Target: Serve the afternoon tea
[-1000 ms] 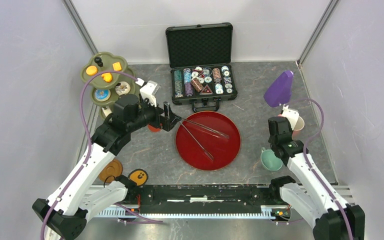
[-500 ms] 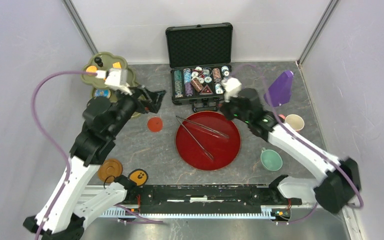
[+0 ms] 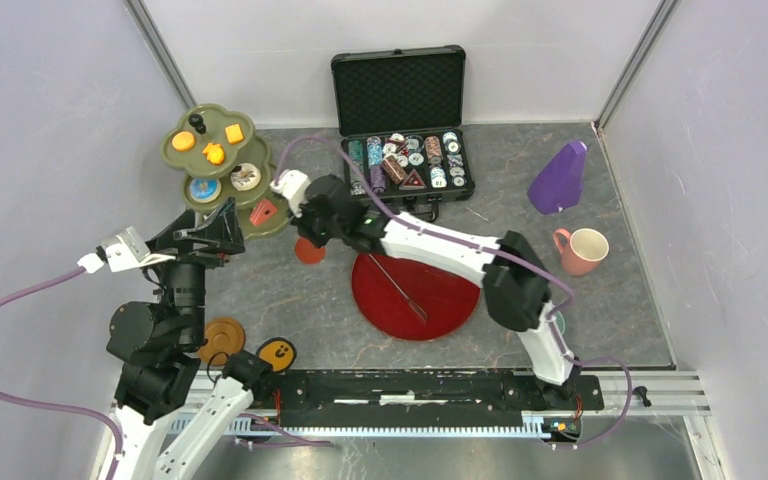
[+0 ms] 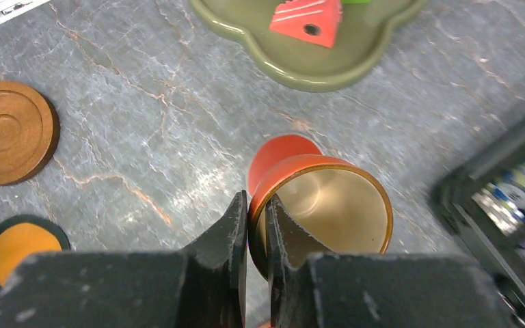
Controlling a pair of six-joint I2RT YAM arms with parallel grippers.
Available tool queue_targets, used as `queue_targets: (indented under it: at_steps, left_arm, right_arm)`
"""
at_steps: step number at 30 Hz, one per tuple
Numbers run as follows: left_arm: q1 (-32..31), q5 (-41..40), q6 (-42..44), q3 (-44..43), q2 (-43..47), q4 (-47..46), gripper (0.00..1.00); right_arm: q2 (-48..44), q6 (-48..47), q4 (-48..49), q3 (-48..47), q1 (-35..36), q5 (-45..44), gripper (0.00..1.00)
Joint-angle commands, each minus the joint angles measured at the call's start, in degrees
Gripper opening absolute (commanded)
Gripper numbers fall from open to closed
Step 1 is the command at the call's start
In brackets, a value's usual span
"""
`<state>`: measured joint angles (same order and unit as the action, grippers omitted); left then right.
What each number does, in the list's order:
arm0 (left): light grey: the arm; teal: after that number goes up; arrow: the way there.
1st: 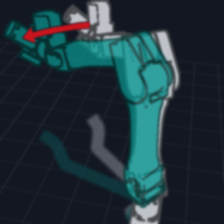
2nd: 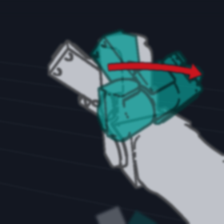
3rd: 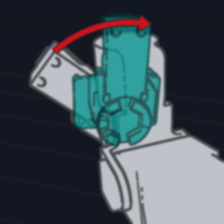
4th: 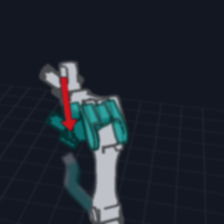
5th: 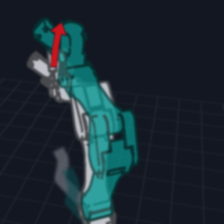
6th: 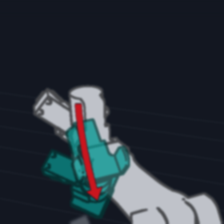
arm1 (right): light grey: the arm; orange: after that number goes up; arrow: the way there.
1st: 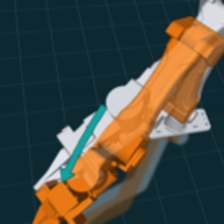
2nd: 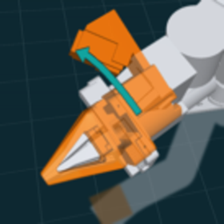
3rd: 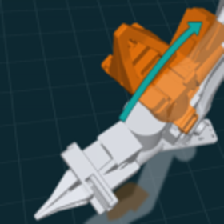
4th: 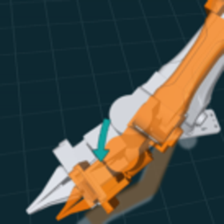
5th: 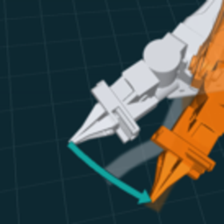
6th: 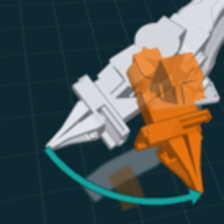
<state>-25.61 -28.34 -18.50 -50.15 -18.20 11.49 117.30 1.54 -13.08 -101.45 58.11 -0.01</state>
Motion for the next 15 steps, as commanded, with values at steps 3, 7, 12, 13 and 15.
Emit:
queue_targets:
  at_steps: [3, 7, 12, 13, 15]
  left_arm:
    - [1.15, -1.51, 2.22, -0.06, -1.07, -1.82, 1.0]
    - [1.26, -0.93, 1.98, 0.05, -0.81, -2.0, 1.0]
    - [1.42, -0.8, 1.89, 0.07, -0.77, -1.99, 1.0]
    - [1.4, -0.75, 1.89, 0.22, -0.79, -2.07, 1.0]
    - [1.5, -0.68, 1.8, 0.3, -0.95, -2.09, 1.0]
  right_arm:
    - [10.59, -3.78, -5.3, -15.89, 3.11, -6.56, 0.0]
    - [12.72, -4.24, -4.3, -16.52, 3.76, -6.67, 0.0]
    - [15.74, -5.68, -5.03, -18.86, 3.88, -7.57, 0.03]
    - [16.51, -6.0, -5.32, -19.64, 3.89, -7.95, 0.03]
    - [17.38, -6.42, -5.51, -20.52, 3.94, -7.84, 0.03]
